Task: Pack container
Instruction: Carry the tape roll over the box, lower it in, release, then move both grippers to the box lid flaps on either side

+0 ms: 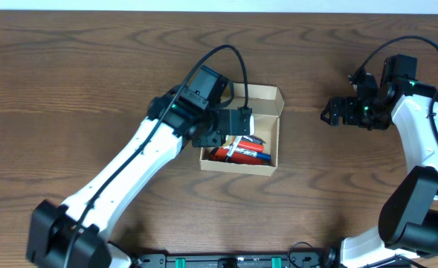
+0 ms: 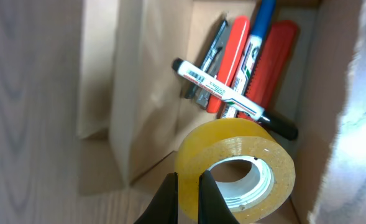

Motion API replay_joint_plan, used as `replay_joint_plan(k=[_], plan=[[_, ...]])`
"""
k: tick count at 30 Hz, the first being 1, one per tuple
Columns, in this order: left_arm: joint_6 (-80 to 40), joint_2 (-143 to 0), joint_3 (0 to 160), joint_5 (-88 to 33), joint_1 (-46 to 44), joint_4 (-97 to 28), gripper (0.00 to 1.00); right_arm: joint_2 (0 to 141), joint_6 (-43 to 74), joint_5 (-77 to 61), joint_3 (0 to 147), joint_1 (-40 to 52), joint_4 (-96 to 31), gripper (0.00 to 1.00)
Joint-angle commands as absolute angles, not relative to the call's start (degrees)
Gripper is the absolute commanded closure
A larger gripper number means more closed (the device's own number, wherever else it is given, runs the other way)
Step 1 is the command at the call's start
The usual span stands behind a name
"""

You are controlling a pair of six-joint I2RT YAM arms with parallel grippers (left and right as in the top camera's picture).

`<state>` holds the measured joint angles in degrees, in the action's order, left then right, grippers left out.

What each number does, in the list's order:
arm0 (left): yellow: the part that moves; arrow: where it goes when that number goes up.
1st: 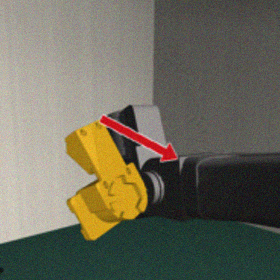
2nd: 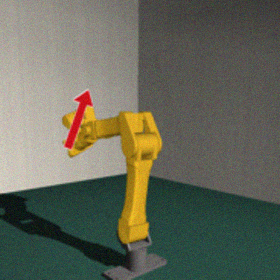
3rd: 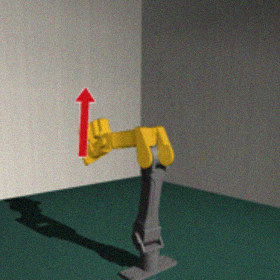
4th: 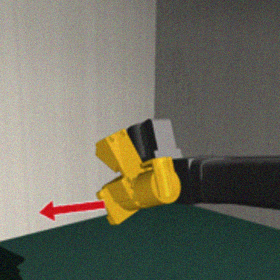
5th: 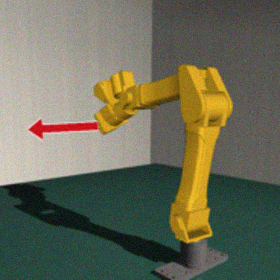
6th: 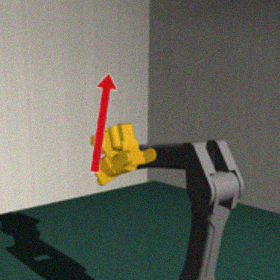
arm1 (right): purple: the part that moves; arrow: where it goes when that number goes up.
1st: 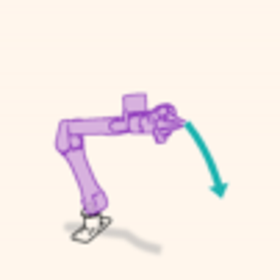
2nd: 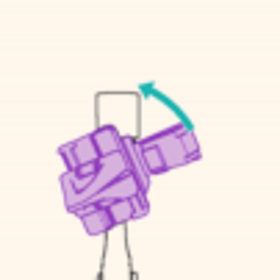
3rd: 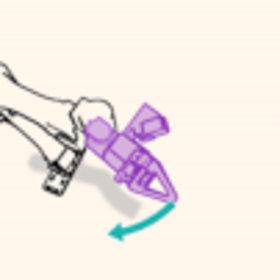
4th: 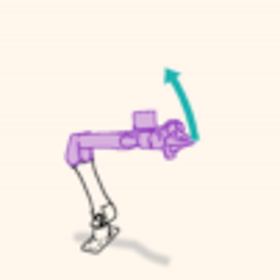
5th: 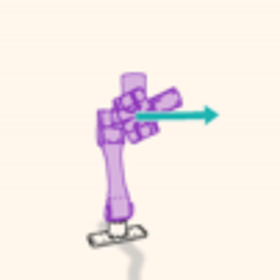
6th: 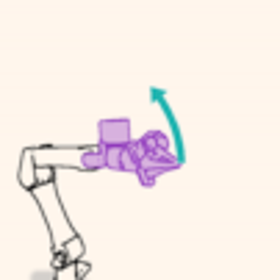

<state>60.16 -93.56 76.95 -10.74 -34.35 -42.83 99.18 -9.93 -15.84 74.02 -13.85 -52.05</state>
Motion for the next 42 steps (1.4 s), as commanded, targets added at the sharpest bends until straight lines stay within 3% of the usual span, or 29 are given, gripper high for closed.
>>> replay_joint_plan(k=[1, 15, 16, 17, 18, 19, 22, 24, 25, 31, 40, 42], plan=[[61.7, -97.5, 77.1, -10.1, -34.5, -41.9, 0.94, 99.2, -10.8, -15.9, 74.0, -13.5, -52.1, 0.01], [58.8, -106.6, 77.1, -13.6, -34.6, -39.3, 0.94, 99.2, -10.8, -15.9, 74.0, -13.5, -52.1, 0.01], [58.6, -106.6, 77.1, -13.6, -34.6, -39.3, 0.90, 99.2, -10.8, -15.9, 74.0, -13.5, -52.1, 0.01], [58.6, -106.6, 77.1, -13.6, -34.6, -39.3, 0.78, 99.2, -10.8, -15.9, 74.0, -13.5, -52.1, 0.01], [58.0, -106.6, 77.1, -13.5, -34.6, -39.3, 0.59, 99.2, -10.8, -15.9, 74.0, -13.5, -52.1, 0.01], [57.6, -106.6, 77.1, -13.5, -34.6, -39.3, 0.57, 99.2, -10.8, -15.9, 74.0, -13.5, -52.2, 0.01], [56.8, -106.6, 77.1, -13.5, -34.6, -39.4, 0.64, 99.2, -10.8, -15.9, 74.0, -13.5, -52.3, 0.01], [55.5, -106.4, 77.2, -13.1, -34.6, -39.4, 0.46, 99.2, -10.8, -15.9, 74.0, -13.5, -52.3, 0.01], [54.8, -106.2, 77.2, -12.7, -34.6, -39.5, 0.44, 99.2, -10.8, -15.9, 74.0, -13.5, -52.3, 0.01], [49.1, -102.5, 80.9, -7.2, -34.6, -43.3, 0.51, 99.2, -10.8, -15.9, 74.0, -13.5, -52.2, 0.01], [35.8, -92.2, 84.6, 1.9, -30.5, -50.1, 0.74, 99.2, -10.8, -24.3, 74.0, -13.4, -52.3, 0.01], [30.8, -91.0, 84.6, 1.1, -28.1, -52.1, 0.76, 99.2, -10.8, -26.8, 74.0, -13.4, -52.3, 0.11]])
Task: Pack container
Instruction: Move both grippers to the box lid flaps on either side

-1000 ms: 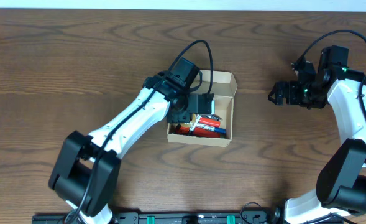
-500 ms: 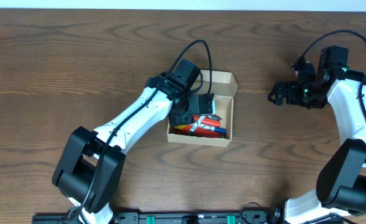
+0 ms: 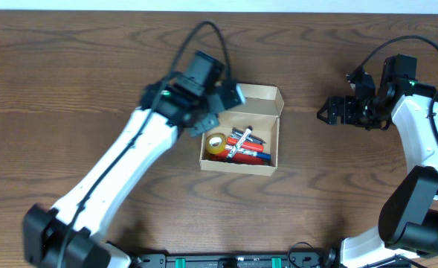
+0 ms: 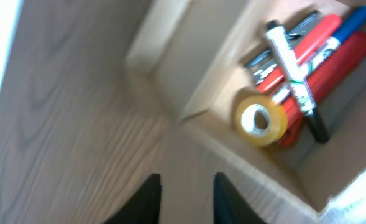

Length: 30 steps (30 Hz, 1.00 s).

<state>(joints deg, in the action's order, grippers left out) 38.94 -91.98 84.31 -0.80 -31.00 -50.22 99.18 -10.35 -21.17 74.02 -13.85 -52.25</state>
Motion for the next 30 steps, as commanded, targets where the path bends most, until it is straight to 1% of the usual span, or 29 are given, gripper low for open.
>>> replay_joint_plan(k=[1, 3, 5, 8, 9, 10, 12, 13, 19, 25, 30], plan=[[28.4, -90.8, 84.6, 0.3, -26.8, -53.1, 0.76, 99.2, -10.8, -28.0, 74.0, -13.4, -52.3, 0.20], [23.4, -90.8, 84.4, -2.9, -23.2, -55.3, 0.78, 99.2, -10.2, -30.6, 74.0, -13.3, -52.3, 0.49], [20.8, -90.9, 83.7, -6.2, -20.1, -55.9, 0.83, 99.2, -9.2, -31.2, 74.0, -13.0, -52.3, 0.68], [18.8, -91.1, 82.2, -13.4, -15.0, -55.8, 0.82, 99.4, -7.4, -31.2, 74.0, -12.0, -52.3, 0.88], [18.8, -91.3, 81.7, -16.1, -13.2, -55.8, 0.83, 99.4, -7.0, -31.2, 74.0, -11.6, -52.3, 0.92], [18.8, -91.5, 81.3, -17.8, -11.8, -55.8, 0.84, 99.5, -6.7, -31.3, 74.0, -11.0, -52.3, 0.94], [18.0, -92.0, 80.6, -20.9, -9.1, -55.5, 0.93, 99.8, -6.6, -31.4, 74.0, -9.8, -52.3, 0.98], [17.9, -92.4, 80.3, -22.6, -7.8, -55.4, 0.94, 100.1, -6.0, -31.3, 74.0, -9.1, -52.2, 0.99], [17.9, -95.7, 78.3, -28.3, -3.7, -54.2, 0.94, 102.3, -3.5, -31.4, 74.0, -6.3, -50.8, 0.99], [18.0, -101.5, 78.0, -30.6, -3.7, -53.3, 0.94, 107.1, -2.2, -32.1, 74.0, -5.4, -49.5, 0.99], [17.9, -107.5, 78.0, -34.7, -3.7, -50.6, 0.94, 111.9, -2.1, -37.0, 74.0, -5.0, -47.7, 0.99]])
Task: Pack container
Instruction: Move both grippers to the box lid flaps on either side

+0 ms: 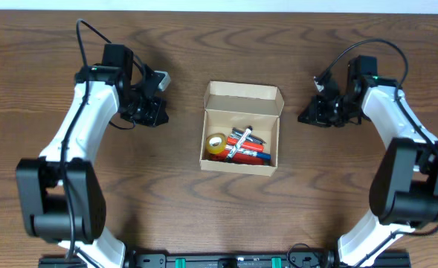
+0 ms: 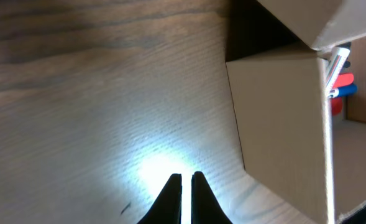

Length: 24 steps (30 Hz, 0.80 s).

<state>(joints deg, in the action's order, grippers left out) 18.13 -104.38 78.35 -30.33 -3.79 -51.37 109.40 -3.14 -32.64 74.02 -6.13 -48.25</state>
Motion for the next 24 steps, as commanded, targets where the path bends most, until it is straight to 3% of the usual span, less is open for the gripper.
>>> replay_joint_plan(k=[1, 11, 24], plan=[[17.7, -108.9, 78.0, -35.9, -3.7, -49.8, 0.94, 112.9, -1.6, -38.0, 74.0, -4.9, -47.2, 0.99], [15.7, -116.1, 78.0, -43.8, -4.0, -44.7, 0.94, 117.4, 2.2, -41.0, 74.0, -2.1, -43.4, 0.99], [7.1, -116.4, 78.0, -43.5, -7.2, -34.6, 0.94, 117.4, 6.1, -40.9, 74.0, -0.3, -38.5, 0.99]])
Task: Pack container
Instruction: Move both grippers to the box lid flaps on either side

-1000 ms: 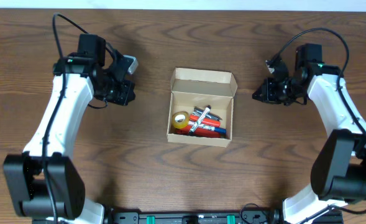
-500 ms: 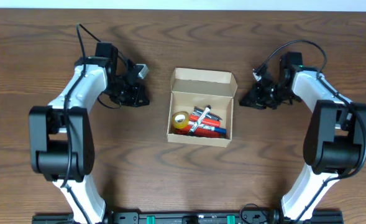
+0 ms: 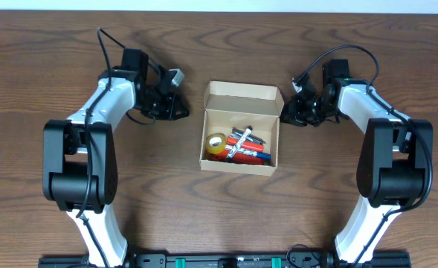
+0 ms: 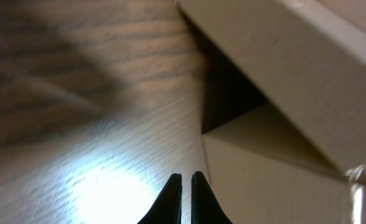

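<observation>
The open cardboard box (image 3: 267,165) stands mid-table in the overhead view. Inside it lie a yellow tape roll (image 3: 216,143) and a bunch of red, blue and white markers (image 3: 248,147). My left gripper (image 3: 183,110) sits low beside the box's upper left corner, shut with nothing between its fingers. In the left wrist view that gripper (image 4: 186,177) is on the table next to the box's wall (image 4: 276,174), under a raised flap (image 4: 276,50). My right gripper (image 3: 288,114) is by the box's right top flap (image 3: 277,104); its jaws are too dark to read.
Brown wooden table (image 3: 352,208) all around. Both arms reach in from the sides, and their cables (image 3: 337,52) loop above the wrists. The box's back flap (image 3: 241,91) stands open.
My left gripper has moved right, from well left of the box to its upper left corner, still shut. My right gripper has come closer to the box's right flap.
At first my left gripper was shut on the tape roll inside the box. Then the roll lay in the box beside the markers and the gripper was open above the left edge. Later it was shut, far to the left. Now both grippers flank the box.
</observation>
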Motion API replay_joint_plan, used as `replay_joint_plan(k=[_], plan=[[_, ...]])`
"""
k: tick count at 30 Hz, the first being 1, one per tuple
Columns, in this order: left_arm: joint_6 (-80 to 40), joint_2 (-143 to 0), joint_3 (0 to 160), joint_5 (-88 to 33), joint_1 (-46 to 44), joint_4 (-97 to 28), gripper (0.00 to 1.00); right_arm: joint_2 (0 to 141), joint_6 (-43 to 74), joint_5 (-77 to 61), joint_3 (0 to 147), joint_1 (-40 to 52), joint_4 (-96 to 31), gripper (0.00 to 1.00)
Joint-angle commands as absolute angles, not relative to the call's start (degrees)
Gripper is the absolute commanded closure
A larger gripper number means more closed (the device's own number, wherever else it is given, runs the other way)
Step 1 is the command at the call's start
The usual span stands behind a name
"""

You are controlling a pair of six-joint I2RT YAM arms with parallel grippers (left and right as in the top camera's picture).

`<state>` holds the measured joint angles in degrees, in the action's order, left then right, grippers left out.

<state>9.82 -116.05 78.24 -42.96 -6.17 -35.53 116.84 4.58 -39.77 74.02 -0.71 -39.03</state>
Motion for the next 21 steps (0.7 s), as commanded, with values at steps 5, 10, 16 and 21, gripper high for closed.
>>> replay_joint_plan(k=[5, 10, 16, 21], plan=[[5.9, -116.4, 78.0, -42.9, -8.7, -32.1, 0.94, 117.4, 6.8, -40.9, 74.0, -0.4, -36.4, 0.99], [4.8, -116.4, 78.0, -41.2, -9.0, -30.8, 0.94, 117.4, 8.3, -40.6, 74.0, -0.4, -34.2, 0.99], [4.0, -116.4, 78.0, -39.9, -9.0, -29.8, 0.94, 117.4, 10.3, -40.5, 74.0, -0.4, -31.4, 0.99], [2.5, -116.4, 78.0, -39.8, -9.0, -28.1, 0.94, 117.4, 11.2, -40.5, 74.0, -0.4, -30.0, 0.99]])
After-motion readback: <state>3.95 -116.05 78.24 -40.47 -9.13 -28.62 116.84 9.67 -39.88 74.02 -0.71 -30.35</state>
